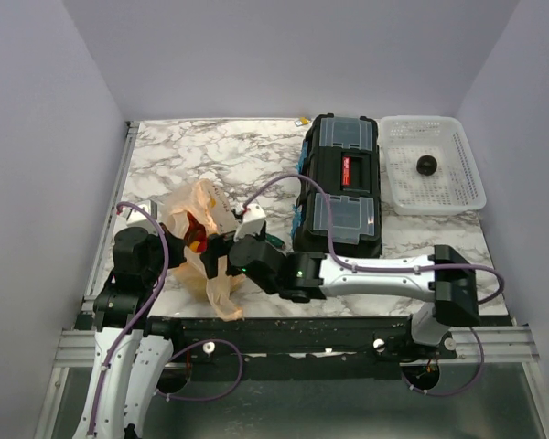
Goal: Take the fake fruits out of the plastic bag
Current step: Adjust the plastic bag at the center of the board.
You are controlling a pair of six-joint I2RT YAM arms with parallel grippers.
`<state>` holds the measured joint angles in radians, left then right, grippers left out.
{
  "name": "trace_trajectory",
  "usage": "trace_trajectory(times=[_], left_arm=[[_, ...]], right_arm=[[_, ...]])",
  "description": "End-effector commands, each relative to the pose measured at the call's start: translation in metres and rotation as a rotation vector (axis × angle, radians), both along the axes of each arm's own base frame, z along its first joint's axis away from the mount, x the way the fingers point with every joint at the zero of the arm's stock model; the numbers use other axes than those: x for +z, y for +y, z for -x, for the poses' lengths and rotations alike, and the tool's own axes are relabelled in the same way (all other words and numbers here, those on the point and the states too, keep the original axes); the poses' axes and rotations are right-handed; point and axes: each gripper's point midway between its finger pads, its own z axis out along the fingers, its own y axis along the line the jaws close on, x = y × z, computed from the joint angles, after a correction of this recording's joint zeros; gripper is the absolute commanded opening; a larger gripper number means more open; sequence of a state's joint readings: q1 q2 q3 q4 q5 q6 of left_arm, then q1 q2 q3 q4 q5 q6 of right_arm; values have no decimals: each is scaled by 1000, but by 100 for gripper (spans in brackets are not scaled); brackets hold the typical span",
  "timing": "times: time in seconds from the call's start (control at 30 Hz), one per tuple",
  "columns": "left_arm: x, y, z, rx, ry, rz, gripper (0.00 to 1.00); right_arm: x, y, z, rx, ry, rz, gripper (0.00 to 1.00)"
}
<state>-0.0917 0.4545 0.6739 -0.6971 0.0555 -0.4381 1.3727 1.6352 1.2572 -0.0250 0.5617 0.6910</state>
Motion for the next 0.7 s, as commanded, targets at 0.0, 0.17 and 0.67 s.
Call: trace_trajectory(times=[0.0,0.17,0.67], left_arm=[[2,-1,0,0,-16,4,0],[3,-1,1,5,-21,1,0],[23,31,14,184,-121,-25,0]], right_arm=[[-23,4,-33,-179,-56,157,97],[-40,19,-43,-168,-78,222,95],[-64,-49,-91,-313,-102,382,32]])
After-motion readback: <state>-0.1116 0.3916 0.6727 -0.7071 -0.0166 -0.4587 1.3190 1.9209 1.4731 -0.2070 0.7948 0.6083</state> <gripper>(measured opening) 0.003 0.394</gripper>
